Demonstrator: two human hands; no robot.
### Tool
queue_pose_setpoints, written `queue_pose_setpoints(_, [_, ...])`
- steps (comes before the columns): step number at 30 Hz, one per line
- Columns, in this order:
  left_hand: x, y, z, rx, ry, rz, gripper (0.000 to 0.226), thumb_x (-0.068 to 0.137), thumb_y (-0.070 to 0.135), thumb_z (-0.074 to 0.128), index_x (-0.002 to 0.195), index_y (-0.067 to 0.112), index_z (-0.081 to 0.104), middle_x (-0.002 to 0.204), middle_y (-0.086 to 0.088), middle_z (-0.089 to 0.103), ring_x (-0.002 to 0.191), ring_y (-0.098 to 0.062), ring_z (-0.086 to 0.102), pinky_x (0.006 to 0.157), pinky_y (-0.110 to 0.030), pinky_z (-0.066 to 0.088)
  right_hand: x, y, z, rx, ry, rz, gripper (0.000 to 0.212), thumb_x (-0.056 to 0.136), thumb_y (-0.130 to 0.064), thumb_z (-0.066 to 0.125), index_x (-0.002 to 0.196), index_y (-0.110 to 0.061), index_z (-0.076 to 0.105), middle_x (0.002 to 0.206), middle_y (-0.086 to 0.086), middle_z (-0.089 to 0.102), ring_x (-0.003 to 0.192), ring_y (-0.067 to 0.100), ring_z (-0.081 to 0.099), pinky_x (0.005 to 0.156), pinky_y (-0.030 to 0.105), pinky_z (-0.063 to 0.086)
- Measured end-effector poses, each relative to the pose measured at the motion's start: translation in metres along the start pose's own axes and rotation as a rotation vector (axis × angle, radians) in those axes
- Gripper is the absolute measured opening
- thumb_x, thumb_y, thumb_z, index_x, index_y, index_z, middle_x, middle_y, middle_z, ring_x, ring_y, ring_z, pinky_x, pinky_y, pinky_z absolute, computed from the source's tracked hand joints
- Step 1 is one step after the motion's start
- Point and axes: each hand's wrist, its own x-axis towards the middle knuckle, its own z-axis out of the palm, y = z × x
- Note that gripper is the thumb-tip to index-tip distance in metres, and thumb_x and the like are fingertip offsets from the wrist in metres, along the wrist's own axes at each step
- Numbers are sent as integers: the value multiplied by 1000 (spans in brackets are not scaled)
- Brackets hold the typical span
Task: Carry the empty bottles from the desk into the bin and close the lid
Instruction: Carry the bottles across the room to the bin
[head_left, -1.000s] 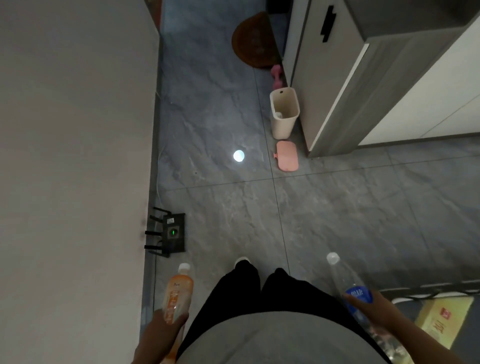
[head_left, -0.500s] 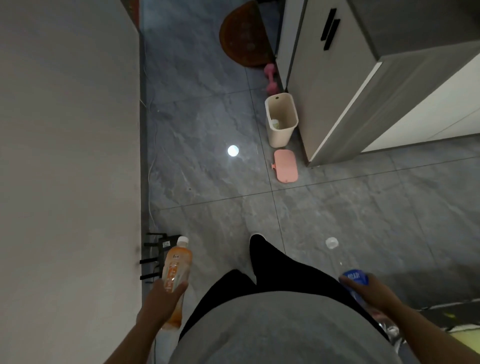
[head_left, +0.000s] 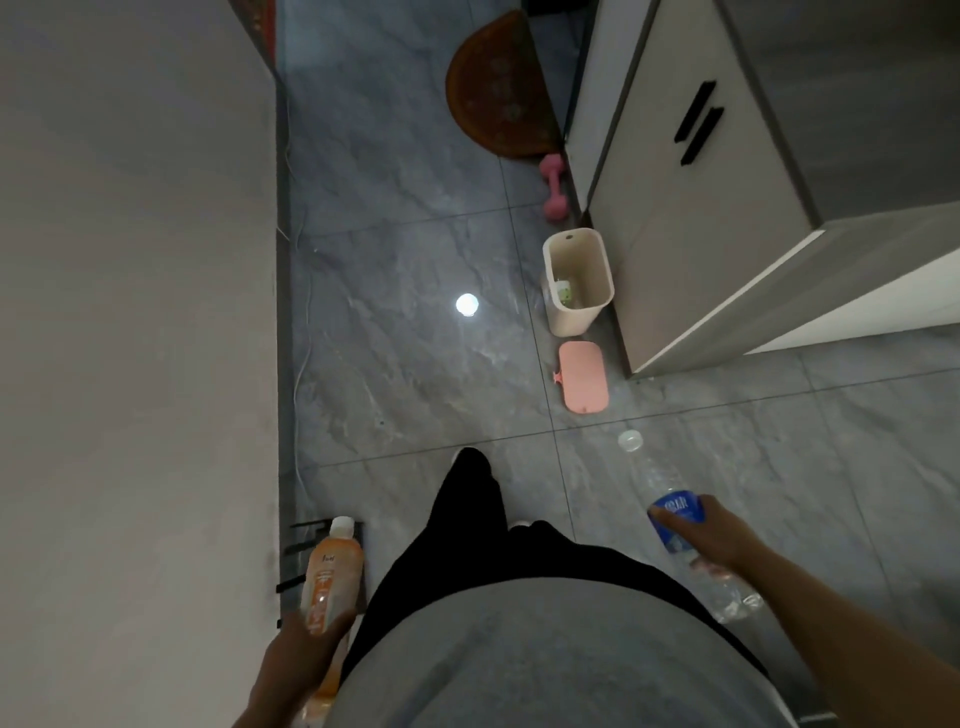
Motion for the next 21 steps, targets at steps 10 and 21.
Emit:
queue_pose_setpoints(10, [73,149,-88,105,13,183,57,77,46,67,112,4,51,112,-22,63,101,-37,61,72,-31,40,22,-43,1,95,14,181,64,82,-41,66,122,5,49,113,28,61,96,38,62,74,36,49])
queue_pose_setpoints(21, [128,290,-132,238,0,219,60,78,51,63,114,5,48,111,-21,62,99,-37,61,77,-36,46,90,-142,-61,242,22,207,65,83,-45,64,127,-1,45,108,24,61,73,30,64,49,27,49])
